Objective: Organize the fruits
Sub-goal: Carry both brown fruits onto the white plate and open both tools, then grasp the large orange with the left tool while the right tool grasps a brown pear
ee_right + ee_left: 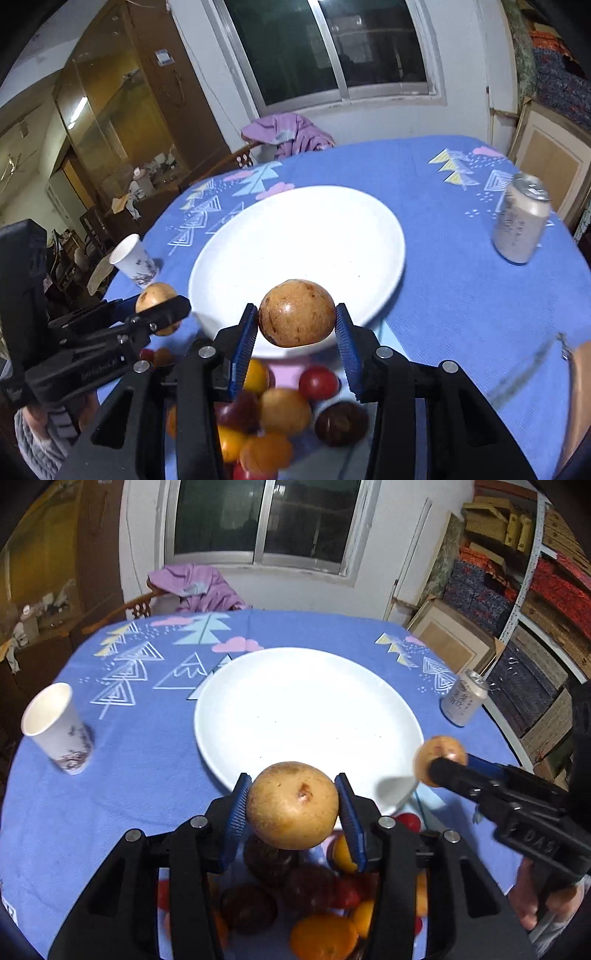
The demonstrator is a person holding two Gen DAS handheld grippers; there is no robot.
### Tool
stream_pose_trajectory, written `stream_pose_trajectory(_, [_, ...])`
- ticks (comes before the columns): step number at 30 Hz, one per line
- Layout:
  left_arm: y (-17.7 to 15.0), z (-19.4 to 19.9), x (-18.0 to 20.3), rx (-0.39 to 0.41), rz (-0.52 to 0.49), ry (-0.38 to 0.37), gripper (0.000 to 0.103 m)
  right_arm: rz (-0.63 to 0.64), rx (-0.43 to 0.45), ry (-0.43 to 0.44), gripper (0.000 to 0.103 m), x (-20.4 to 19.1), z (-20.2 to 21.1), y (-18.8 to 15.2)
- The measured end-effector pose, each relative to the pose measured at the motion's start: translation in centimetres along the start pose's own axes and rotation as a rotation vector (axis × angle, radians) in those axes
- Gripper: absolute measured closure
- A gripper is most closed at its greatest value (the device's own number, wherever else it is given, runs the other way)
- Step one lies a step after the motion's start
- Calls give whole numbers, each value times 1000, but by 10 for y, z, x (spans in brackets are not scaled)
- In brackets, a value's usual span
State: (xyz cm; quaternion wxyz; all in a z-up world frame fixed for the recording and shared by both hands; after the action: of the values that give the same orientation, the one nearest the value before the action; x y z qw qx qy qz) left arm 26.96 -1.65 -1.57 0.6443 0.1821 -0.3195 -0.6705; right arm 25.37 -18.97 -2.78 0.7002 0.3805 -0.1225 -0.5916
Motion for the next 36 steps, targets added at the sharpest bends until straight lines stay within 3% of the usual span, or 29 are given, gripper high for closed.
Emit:
stream_pose_trajectory(6, [-1, -41, -8, -56, 34, -5, 55, -17, -31, -39, 58, 13, -33, 8])
stream_pose_trajectory(8, [-1, -41, -12, -44, 40, 1, 39, -1, -26, -35, 35, 12, -29, 8])
stream_pose_trajectory(9, [-1, -37, -13, -32, 46, 0, 31, 3, 8, -45, 34, 12, -21, 11])
stream_pose_trajectory(13, [0, -16, -15, 1, 62, -23, 30, 22, 76, -49, 34, 7, 7, 17])
stream_pose_trajectory(15, [-2, -1, -20, 27, 72, -12, 24, 23, 107, -44, 32, 5, 24, 16])
stream_pose_trajectory(18, [-12, 29, -40, 98, 99, 51, 12, 47, 163, -59, 20, 3, 54, 6])
stream_pose_trajectory(23, [-61, 68, -82, 153, 120, 202, 8, 60, 203, -78, 12, 14, 85, -33])
stream_pose_trajectory(26, [-96, 77, -104, 132, 174, 233, 7, -2, 191, -91, 11, 34, 93, -63])
stream_pose_trajectory(31, [-134, 78, -128, 63, 275, 217, 7, -127, 186, -96, 11, 62, 107, -101])
stream_pose_trajectory(36, [-134, 80, -132, 69, 308, 188, 7, -161, 222, -85, 9, 67, 122, -115])
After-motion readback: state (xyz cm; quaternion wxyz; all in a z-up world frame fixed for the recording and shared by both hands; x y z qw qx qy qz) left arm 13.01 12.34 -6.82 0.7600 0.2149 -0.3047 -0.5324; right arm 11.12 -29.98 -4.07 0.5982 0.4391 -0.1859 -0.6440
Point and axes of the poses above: each gripper's, at about its wrist camera, not at the fingertips, and z roughly against the way its jaws point, x to its right, y to its top, the point moved 7 cm from there along -z, roughly the way its jaws point
